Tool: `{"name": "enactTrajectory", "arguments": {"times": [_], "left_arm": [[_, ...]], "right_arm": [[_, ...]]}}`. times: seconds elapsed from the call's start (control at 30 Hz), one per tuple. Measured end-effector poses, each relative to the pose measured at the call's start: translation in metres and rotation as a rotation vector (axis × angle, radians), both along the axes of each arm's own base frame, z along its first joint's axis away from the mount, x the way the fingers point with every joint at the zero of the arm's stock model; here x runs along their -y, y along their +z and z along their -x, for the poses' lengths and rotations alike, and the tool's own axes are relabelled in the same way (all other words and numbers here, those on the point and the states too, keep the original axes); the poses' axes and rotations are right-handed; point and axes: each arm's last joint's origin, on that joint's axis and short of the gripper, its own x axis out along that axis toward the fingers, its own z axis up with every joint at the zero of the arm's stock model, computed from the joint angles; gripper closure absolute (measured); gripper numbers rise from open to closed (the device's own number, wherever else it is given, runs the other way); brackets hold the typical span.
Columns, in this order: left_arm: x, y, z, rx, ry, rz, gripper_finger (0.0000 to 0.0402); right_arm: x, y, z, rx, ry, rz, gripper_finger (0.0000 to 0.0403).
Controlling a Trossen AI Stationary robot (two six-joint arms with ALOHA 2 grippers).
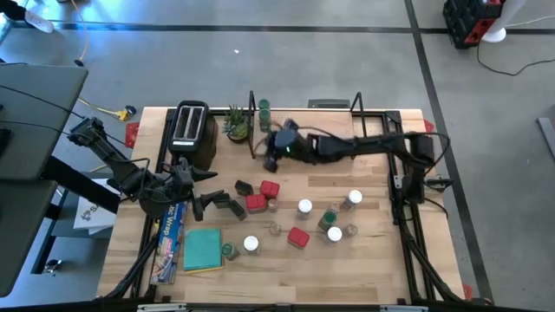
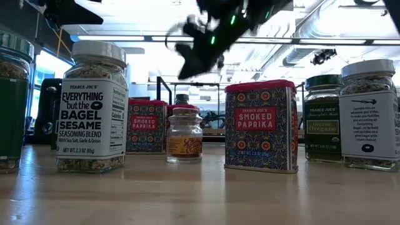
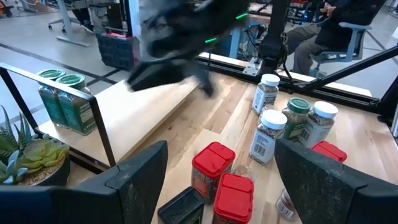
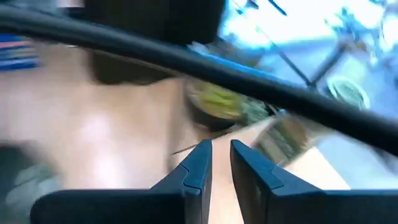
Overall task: Shelf spices
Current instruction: Put the left green seasoning bottle on the shelf aligned with the other green seasoning bottles
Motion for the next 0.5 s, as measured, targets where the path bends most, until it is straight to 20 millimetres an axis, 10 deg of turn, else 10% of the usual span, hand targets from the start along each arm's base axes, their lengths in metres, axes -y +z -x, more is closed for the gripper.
{"name": "enactTrajectory", "arguments": {"times": [0.33,0.5], "left_arm": [[0.002,-0.001,0.001,-0.01,-0.024,-0.001,0.0111],[0.015,-0.005,0.003,-0.15,-0.41,0.018,0.0111]], "right_arm": [[-0.129,0.021,0.025,-0.127,0.432,0.026,0.035],[-0.167,0.019,0.035,-0.15,0.533,0.027,0.035]]}}
